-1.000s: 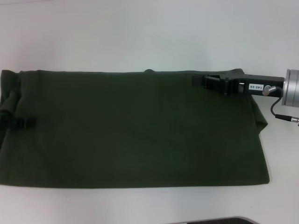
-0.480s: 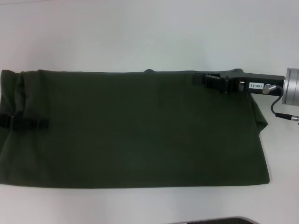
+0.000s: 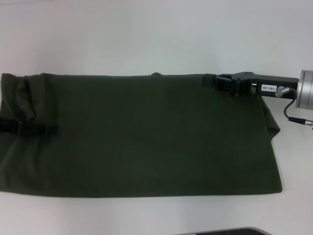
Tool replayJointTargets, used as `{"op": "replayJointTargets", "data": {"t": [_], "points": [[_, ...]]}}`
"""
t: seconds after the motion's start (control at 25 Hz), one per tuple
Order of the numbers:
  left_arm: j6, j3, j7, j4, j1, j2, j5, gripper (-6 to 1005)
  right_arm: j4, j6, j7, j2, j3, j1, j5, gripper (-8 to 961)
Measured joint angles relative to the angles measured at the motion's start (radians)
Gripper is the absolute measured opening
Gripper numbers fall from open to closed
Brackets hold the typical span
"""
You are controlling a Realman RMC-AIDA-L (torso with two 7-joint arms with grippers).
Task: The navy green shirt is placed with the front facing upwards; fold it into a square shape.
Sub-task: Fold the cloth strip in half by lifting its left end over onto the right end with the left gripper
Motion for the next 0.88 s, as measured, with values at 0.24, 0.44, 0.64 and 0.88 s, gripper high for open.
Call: {"op": "replayJointTargets", "data": {"t": [0.24, 0.44, 0.64, 0.88], "points": [[-0.032, -0.005, -0.005, 0.012, 0.005, 0.006, -0.002, 887, -0.001, 0.002, 0.000, -0.001, 0.001, 0.002, 0.007, 80], [-0.056, -0.005, -0.007, 0.018, 0.009, 0.016, -0.002, 887, -0.001, 0.004, -0.001, -0.001, 0.002, 0.004, 0.013, 78], [-0.075, -0.006, -0.007, 0.019, 0.009, 0.020, 0.000, 887, -0.001, 0.005, -0.002, -0.002, 0.002, 0.004, 0.026, 78], [-0.097, -0.006, -0.007, 0.035, 0.011, 0.020, 0.001, 887, -0.001, 0.006, -0.004, -0.002, 0.002, -0.001, 0.050, 79]]}}
